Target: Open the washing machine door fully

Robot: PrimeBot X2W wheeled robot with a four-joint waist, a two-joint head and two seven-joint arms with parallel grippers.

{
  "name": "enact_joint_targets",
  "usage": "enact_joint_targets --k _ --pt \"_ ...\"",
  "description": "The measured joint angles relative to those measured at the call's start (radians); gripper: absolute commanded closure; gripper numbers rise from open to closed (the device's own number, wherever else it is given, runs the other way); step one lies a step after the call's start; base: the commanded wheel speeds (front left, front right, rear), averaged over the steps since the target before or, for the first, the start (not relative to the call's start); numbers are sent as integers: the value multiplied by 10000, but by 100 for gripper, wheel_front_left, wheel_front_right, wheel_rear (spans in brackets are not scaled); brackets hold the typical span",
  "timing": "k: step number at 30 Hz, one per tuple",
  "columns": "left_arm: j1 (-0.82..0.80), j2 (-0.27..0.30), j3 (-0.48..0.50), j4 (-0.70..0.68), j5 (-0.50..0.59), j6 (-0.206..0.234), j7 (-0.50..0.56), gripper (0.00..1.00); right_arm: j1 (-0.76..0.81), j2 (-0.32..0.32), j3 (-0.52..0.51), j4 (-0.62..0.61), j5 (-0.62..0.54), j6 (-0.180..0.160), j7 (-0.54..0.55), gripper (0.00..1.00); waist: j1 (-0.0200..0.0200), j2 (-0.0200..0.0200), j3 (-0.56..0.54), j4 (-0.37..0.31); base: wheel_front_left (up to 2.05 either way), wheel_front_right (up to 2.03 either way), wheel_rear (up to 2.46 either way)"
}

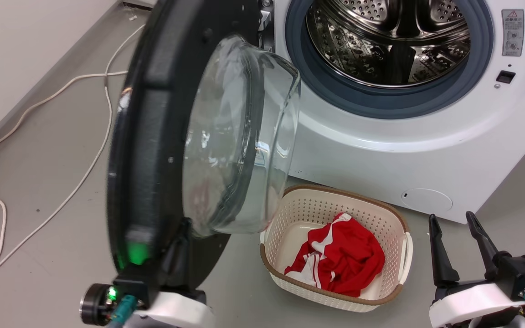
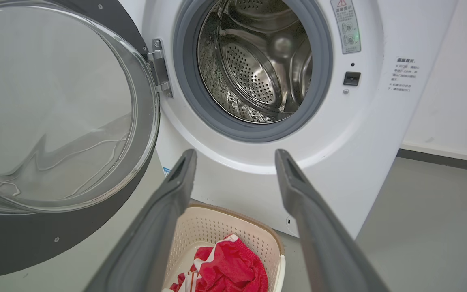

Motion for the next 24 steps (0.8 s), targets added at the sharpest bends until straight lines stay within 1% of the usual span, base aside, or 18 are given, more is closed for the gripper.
enact_joint_targets --k 8,11,19,24 --pt "-551 389 1187 779 -441 58 -439 100 -77 -2 -19 -100 -77 0 117 0 0 0 258 -211 0 0 0" --pt "-612 535 1599 1018 -502 140 -541 100 -89 -2 -23 -111 -79 0 121 0 0 0 321 -313 0 0 0" --pt "-596 757 2627 1064 -686 430 -654 100 -110 -2 -59 -113 -71 0 117 0 0 0 477 -431 0 0 0" --pt "-610 974 3258 1210 -872 393 -667 100 -291 -2 -46 -115 -69 0 117 0 0 0 633 -436 0 0 0"
